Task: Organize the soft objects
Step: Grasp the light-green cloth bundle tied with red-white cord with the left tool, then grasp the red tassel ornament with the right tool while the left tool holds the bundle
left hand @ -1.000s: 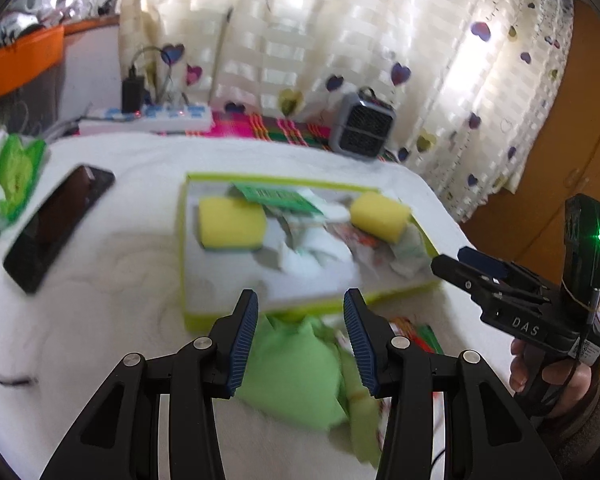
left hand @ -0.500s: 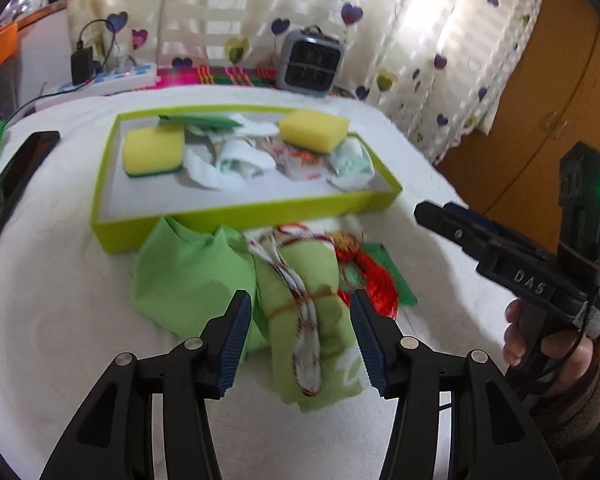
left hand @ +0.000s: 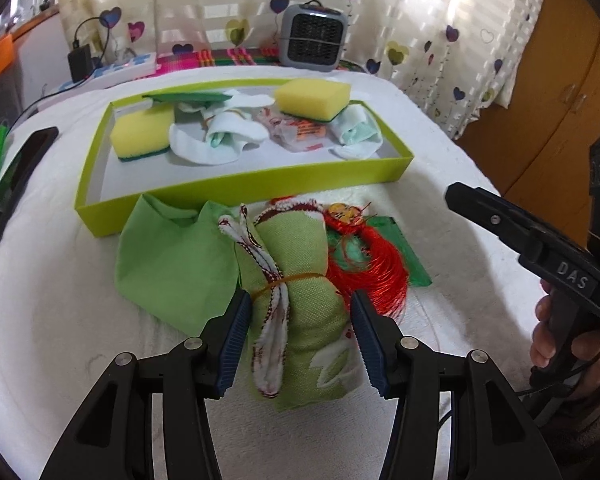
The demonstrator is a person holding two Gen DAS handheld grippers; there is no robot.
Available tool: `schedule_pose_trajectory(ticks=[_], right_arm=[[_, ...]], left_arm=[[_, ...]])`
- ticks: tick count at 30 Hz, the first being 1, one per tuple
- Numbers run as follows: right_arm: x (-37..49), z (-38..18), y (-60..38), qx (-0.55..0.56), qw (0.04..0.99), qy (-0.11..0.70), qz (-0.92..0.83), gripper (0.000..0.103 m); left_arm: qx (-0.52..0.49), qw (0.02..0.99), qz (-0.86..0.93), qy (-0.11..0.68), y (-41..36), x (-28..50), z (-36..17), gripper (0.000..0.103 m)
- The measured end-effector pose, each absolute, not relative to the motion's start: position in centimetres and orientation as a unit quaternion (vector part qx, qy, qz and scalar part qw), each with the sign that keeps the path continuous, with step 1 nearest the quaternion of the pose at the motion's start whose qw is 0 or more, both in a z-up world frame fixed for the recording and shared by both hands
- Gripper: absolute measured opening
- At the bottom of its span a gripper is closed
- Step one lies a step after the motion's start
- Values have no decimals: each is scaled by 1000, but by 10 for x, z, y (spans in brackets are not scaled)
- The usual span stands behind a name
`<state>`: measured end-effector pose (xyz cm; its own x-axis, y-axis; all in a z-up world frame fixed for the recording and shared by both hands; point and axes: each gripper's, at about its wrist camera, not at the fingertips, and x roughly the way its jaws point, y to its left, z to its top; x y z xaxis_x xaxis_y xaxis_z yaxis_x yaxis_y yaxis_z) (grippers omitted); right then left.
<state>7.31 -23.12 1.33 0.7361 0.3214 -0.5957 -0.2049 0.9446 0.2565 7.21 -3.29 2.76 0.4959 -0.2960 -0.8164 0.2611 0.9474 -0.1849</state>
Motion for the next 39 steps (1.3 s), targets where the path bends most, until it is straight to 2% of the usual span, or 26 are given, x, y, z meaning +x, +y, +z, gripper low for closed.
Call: schedule_pose_trajectory(ticks=[6,10,14,28,39], right_arm=[[71,9,-229,88,924,340,150,68],[70,8,-229,86,924,341,153,68],[69,7,-229,88,923,342,150,68],[66,9,-211,67,922,344,162,68],[68,8,-184,50,914,356,190,65]], left_arm=[[-41,861,-160,480,-28,73,22,50],[-49,865,-162,472,-25,70,25,40],[-68,864,-168,470,-18,69,25,34],[-101,878,-167,437,11,48,44,34],[-122,876,-151,441,36,37,37,34]])
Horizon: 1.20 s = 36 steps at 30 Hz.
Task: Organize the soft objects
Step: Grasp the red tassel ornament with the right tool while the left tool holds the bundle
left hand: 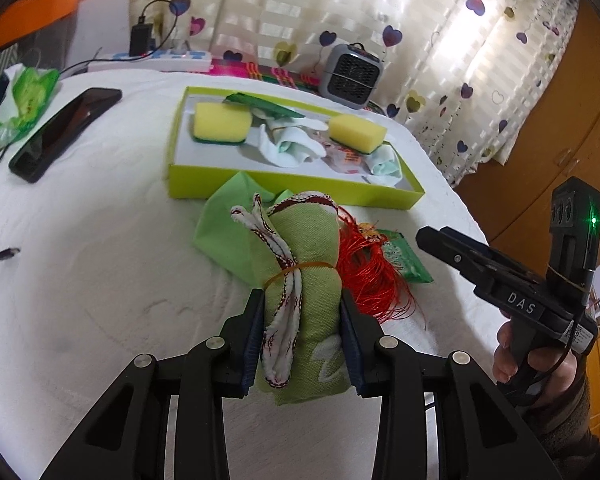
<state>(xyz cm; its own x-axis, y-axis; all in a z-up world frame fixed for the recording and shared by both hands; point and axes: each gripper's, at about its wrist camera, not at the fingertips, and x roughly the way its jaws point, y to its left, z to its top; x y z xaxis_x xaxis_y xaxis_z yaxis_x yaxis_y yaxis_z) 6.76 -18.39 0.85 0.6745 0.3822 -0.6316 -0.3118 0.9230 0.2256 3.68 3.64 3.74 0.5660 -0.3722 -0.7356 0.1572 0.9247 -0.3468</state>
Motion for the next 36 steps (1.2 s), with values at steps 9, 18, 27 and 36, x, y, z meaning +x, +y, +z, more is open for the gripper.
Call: schedule_pose_trajectory(ticks=[9,18,27,36], right_arm=[[66,-8,-145,29,893,393,219,44],[75,-10,-124,10,886,417,201,44],[81,-13,-126,16,889,426,166,35],[81,-15,-123,-11,895,420,152,25]], left_arm=[[-136,868,-154,452,47,39,24,34],[-147,863,-164,455,54,40,18,38],[-179,856,-179,450,71,39,12,49],[-160,856,-174,459,67,48,14,51]])
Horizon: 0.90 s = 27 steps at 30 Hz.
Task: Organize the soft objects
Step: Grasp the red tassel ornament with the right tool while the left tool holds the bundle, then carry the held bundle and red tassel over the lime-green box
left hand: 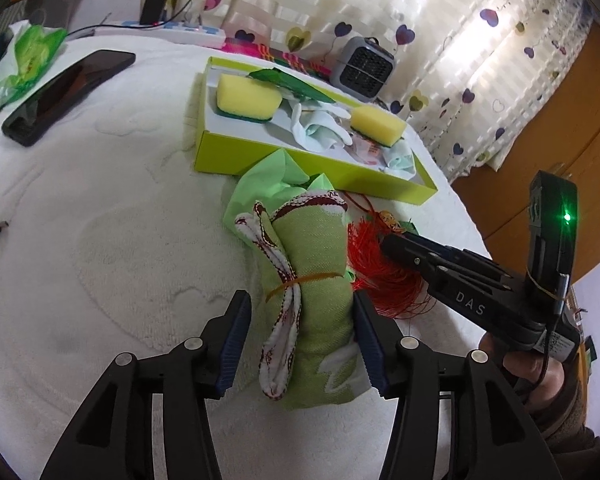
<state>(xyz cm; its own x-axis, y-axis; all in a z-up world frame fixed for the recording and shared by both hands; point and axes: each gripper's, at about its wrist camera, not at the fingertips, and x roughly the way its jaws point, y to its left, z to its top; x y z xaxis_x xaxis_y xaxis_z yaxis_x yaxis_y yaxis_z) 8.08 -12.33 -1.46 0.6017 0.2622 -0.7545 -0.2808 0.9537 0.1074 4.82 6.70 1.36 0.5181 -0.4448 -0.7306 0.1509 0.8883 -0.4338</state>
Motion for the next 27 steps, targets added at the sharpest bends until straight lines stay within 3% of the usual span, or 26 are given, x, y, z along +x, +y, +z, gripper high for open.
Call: schedule_pose_trajectory(ticks=[11,14,17,27], right_arm=[[76,-13,-120,-22,898,410,158,16],[74,-11,-122,-17,899,406,162,13],[72,-9,-124,-13,901,401,164,13],[64,4,-138,9,912,373,173,13]], left_arm=[[-150,855,-155,472,59,54,10,50],[-148,856,-158,469,57,54,11,39],[-142,861,-155,463,55,53,13,34],[-149,875,-148,436,64,47,31,33]])
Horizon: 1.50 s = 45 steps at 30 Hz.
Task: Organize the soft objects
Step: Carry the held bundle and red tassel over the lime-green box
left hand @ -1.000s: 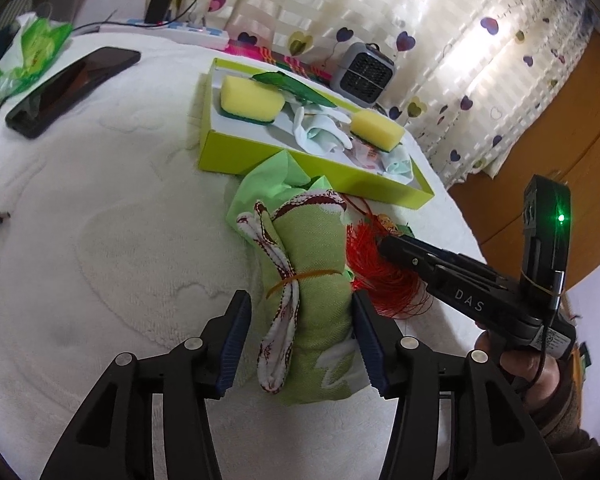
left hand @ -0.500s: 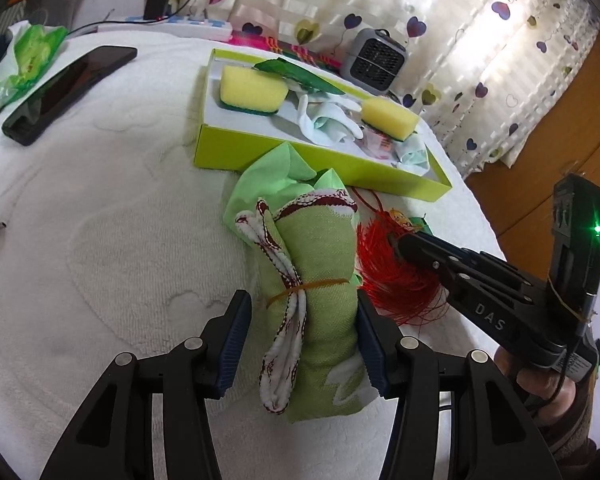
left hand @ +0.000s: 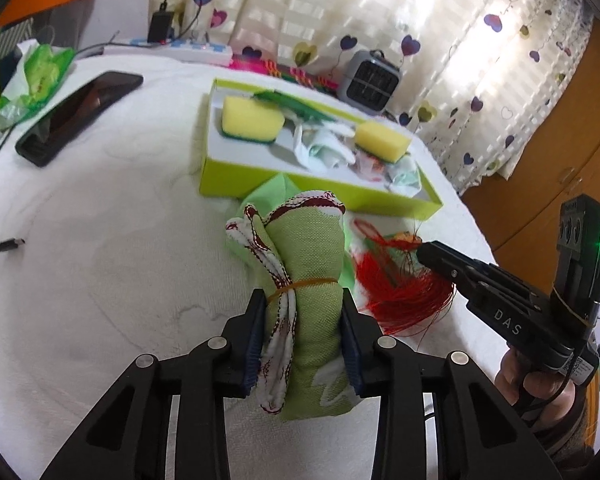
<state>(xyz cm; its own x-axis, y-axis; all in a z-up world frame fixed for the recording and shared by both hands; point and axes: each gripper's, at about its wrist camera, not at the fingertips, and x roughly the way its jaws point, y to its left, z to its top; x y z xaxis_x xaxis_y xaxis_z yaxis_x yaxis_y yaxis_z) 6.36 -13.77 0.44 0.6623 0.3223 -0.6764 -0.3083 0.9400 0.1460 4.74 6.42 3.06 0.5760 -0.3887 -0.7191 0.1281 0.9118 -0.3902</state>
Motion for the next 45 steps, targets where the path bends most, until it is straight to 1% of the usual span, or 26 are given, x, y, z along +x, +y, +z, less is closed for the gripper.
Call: schedule_pose_trajectory(ticks=[25,37,45], right_arm=[[45,64,-160,30,943,283,174,13],[58,83,-166,42,948,262,174,13],[66,87,-170,49,948,259,175,13]], left_arm=[[-117,896,-146,402,57,53,69,33],[-95,908,-145,381,50,75,92,33],[-90,909,-148,378,46,86,96,33]])
